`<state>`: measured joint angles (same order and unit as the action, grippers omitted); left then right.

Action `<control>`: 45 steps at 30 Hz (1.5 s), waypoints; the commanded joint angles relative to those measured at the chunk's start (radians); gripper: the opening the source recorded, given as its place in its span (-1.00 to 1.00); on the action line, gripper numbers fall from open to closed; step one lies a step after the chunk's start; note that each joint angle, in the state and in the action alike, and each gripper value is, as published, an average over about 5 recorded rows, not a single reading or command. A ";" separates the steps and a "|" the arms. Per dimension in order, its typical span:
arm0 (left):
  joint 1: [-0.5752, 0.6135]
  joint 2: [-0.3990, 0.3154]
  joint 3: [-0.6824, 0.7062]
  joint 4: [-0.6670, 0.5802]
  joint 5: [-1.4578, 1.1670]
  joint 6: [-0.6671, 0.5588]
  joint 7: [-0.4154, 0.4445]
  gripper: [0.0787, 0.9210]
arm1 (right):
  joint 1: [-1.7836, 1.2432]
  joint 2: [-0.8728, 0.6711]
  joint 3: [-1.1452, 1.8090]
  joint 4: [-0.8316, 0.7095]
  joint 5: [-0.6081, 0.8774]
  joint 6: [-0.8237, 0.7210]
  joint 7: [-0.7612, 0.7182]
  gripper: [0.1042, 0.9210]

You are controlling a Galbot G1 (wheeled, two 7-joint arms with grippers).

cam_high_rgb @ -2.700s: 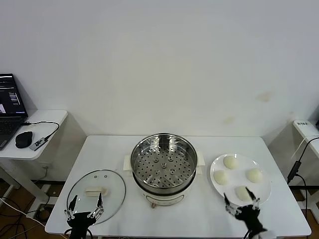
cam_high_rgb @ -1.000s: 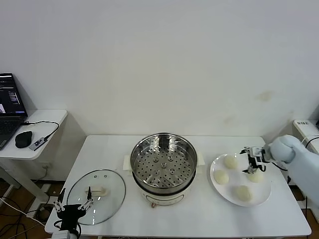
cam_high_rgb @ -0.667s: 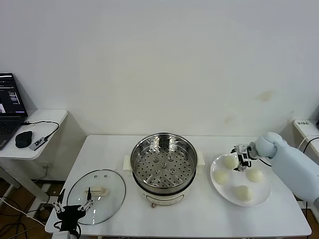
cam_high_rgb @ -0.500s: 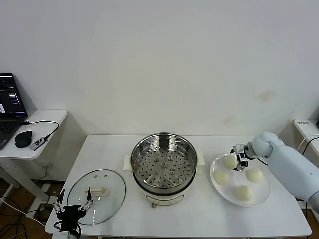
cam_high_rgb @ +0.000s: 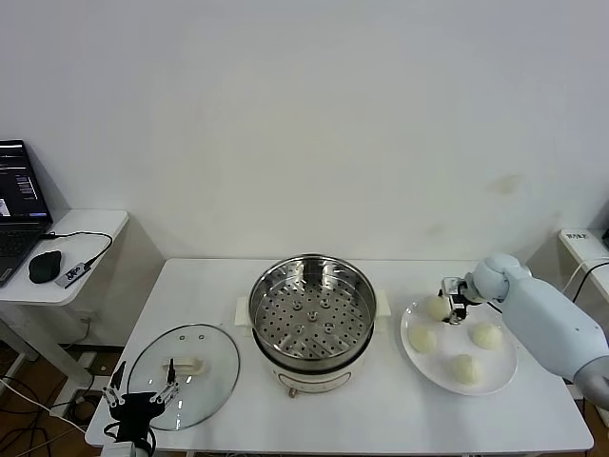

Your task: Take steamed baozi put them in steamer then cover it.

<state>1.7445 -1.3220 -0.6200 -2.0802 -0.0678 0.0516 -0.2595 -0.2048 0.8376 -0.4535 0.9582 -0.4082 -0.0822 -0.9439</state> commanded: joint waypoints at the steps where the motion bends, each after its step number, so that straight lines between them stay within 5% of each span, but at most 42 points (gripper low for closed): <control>1: 0.002 0.000 0.002 -0.005 0.001 -0.001 -0.001 0.77 | 0.007 0.008 -0.010 -0.005 -0.007 0.000 -0.007 0.35; 14: 0.006 0.005 0.006 -0.010 0.000 -0.002 -0.003 0.77 | 0.069 -0.124 -0.062 0.150 0.106 -0.013 -0.040 0.20; 25: -0.007 0.031 0.022 -0.006 -0.117 0.009 0.008 0.77 | 0.419 -0.302 -0.327 0.384 0.409 -0.027 -0.067 0.25; 36: -0.024 0.041 -0.003 0.029 -0.283 -0.076 0.081 0.77 | 0.750 -0.177 -0.588 0.529 0.667 -0.022 -0.039 0.26; 45: -0.022 0.037 -0.010 0.021 -0.274 -0.082 0.086 0.77 | 0.825 0.071 -0.750 0.508 0.721 0.053 0.008 0.26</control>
<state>1.7240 -1.2860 -0.6240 -2.0625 -0.2843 -0.0009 -0.1933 0.4698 0.7351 -1.0182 1.4272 0.1968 -0.0739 -0.9605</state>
